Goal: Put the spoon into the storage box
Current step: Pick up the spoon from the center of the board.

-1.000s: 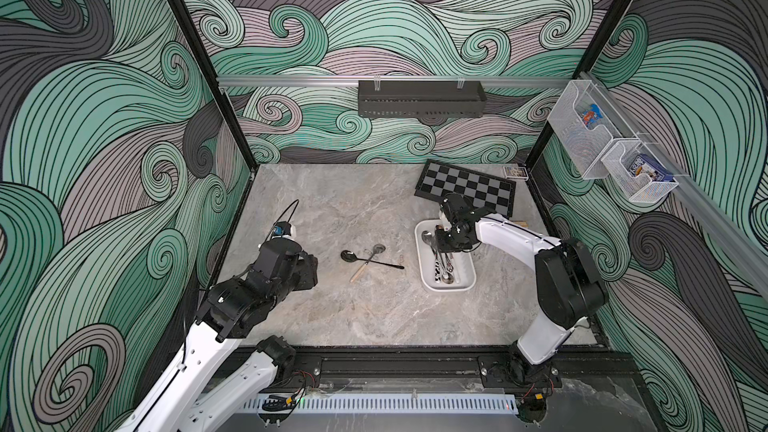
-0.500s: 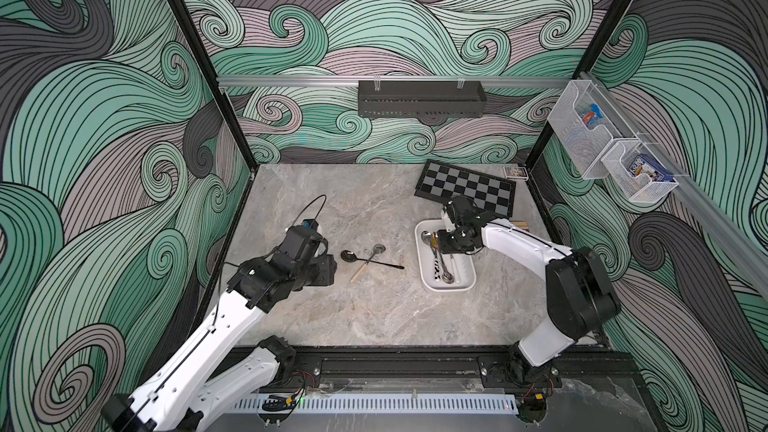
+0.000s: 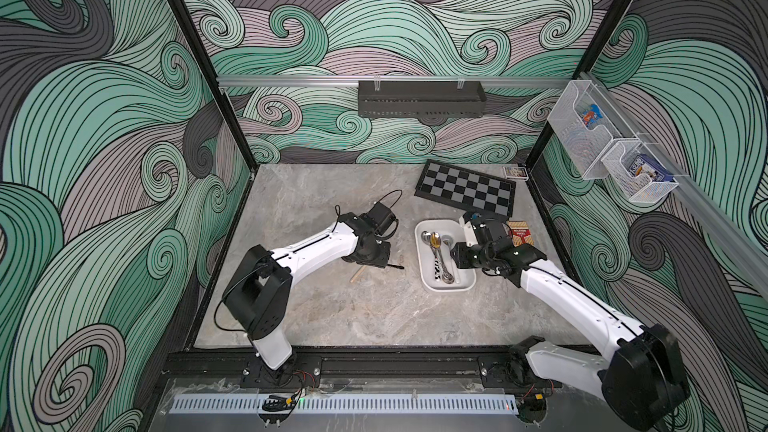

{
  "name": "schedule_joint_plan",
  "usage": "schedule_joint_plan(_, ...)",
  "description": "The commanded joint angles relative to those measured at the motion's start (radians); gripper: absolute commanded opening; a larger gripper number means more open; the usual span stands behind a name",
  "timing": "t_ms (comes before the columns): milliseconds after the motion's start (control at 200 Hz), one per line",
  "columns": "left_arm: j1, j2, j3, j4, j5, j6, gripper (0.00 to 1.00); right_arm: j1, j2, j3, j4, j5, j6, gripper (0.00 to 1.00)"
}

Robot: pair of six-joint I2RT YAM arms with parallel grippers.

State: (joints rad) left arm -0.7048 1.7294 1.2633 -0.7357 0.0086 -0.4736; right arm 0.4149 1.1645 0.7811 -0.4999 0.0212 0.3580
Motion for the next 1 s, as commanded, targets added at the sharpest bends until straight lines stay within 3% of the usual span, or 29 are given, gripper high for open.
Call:
schedule_joint_plan(0, 0.006, 0.05, 0.019, 0.004, -0.044, 0.038, 0.43, 0.003, -0.027, -0.006, 0.022, -0.016, 0.016, 0.31)
schedule_joint_plan(670, 0.102, 0.24, 0.109, 0.028, -0.027, 0.05, 0.36, 0.004, 0.027, 0.009, 0.029, 0.004, -0.005, 0.32)
schedule_joint_plan(996, 0.106, 0.297, 0.125, 0.03, -0.036, 0.051, 0.2, 0.003, 0.058, 0.01, 0.035, 0.0, -0.007, 0.32)
